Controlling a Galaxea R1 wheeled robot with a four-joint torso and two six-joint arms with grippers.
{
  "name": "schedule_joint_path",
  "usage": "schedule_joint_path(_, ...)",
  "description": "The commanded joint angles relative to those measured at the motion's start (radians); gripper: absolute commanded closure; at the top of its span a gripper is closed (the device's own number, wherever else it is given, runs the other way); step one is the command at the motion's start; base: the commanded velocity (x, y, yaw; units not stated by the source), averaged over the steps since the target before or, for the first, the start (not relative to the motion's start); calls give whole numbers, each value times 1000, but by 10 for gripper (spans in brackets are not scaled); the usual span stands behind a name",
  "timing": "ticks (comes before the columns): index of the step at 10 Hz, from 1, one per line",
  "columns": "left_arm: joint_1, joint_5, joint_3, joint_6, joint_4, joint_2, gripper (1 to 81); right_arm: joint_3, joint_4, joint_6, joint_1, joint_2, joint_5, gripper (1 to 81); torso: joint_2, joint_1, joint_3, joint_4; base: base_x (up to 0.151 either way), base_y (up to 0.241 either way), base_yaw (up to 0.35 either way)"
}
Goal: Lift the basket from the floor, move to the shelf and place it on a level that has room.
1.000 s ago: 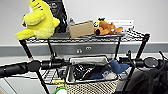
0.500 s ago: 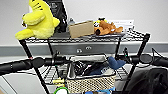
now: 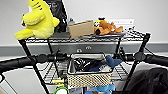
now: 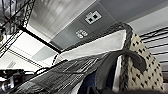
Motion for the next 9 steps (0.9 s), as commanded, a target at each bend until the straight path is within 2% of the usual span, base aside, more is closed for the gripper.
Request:
schedule_joint_path(1,-197,-48,-72,16,44,45,811,-95,-33,5,210,66,29,811,0,0,0,0,0,0,0)
schedule_joint_path(9,-258,-36,-323,19,48,192,811,-342,-68,3,215,213,64,811,1,1,-1,0,0,0,0)
